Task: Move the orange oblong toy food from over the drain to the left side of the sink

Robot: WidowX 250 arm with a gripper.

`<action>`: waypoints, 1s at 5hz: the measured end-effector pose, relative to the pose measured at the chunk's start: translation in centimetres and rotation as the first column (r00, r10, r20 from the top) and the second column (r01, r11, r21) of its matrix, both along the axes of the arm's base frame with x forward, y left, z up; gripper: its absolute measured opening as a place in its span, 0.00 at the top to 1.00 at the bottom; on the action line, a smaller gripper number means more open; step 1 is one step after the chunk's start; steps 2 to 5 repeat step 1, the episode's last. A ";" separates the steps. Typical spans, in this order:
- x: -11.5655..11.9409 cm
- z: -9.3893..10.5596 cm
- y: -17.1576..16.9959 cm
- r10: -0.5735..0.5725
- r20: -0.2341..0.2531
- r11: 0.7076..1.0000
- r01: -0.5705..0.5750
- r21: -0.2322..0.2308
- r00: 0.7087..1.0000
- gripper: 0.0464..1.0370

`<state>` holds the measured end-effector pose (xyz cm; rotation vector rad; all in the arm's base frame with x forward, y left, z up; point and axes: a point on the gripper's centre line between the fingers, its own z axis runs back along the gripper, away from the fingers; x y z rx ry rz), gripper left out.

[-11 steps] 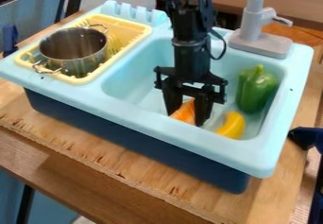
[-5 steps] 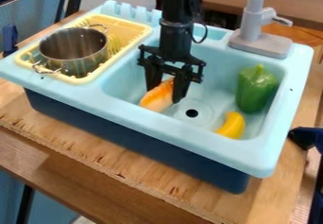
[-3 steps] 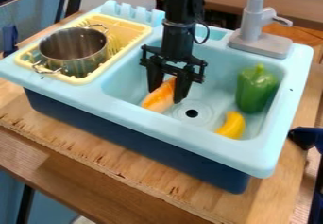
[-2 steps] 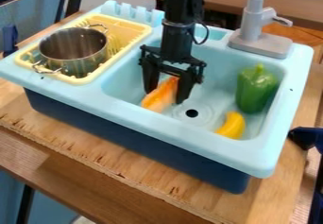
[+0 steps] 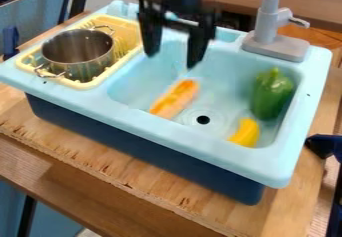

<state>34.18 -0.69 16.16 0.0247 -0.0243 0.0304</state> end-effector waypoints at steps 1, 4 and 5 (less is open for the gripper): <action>-2.9 4.3 0.8 0.026 0.064 0.999 -0.024 -0.021 0.998 0.04; -2.9 4.3 0.8 0.026 0.064 0.999 -0.024 -0.021 0.998 0.04; -2.9 4.3 0.8 0.026 0.064 0.999 -0.024 -0.021 0.998 0.04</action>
